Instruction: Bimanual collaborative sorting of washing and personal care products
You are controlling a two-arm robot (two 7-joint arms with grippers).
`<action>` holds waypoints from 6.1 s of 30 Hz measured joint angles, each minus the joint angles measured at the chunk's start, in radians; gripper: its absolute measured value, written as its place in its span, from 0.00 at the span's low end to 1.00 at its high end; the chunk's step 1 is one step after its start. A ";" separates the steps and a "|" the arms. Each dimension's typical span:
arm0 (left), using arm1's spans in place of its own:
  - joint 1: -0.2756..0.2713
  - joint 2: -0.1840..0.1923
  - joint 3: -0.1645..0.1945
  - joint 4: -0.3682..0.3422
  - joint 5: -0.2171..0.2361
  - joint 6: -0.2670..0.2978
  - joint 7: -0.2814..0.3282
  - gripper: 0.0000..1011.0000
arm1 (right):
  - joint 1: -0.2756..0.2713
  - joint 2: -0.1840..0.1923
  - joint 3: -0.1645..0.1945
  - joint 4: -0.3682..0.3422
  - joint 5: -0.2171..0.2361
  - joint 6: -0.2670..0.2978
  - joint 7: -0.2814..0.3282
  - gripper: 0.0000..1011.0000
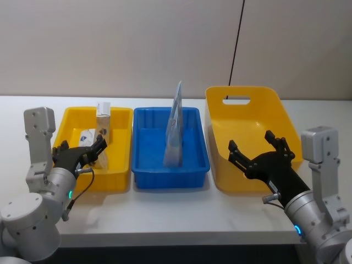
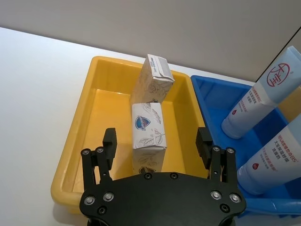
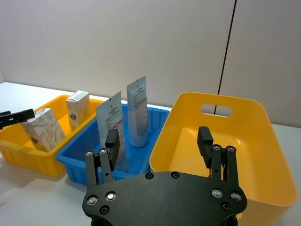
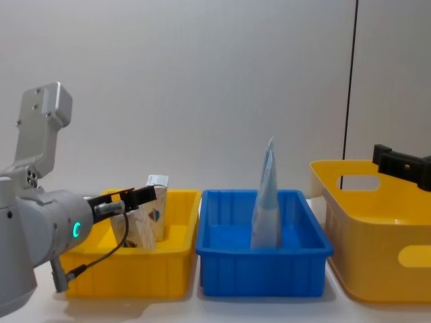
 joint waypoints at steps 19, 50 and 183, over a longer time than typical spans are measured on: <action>-0.060 -0.012 -0.015 0.107 -0.014 -0.030 -0.064 0.99 | 0.000 0.000 0.000 0.000 0.000 0.000 0.000 0.99; -0.141 -0.005 -0.029 0.273 0.006 -0.079 -0.142 0.99 | 0.000 0.000 0.000 0.000 0.000 0.000 0.000 0.99; -0.221 0.350 0.231 -0.197 -0.237 -0.003 -1.119 0.36 | 0.000 0.000 0.000 0.000 0.000 0.000 0.000 0.99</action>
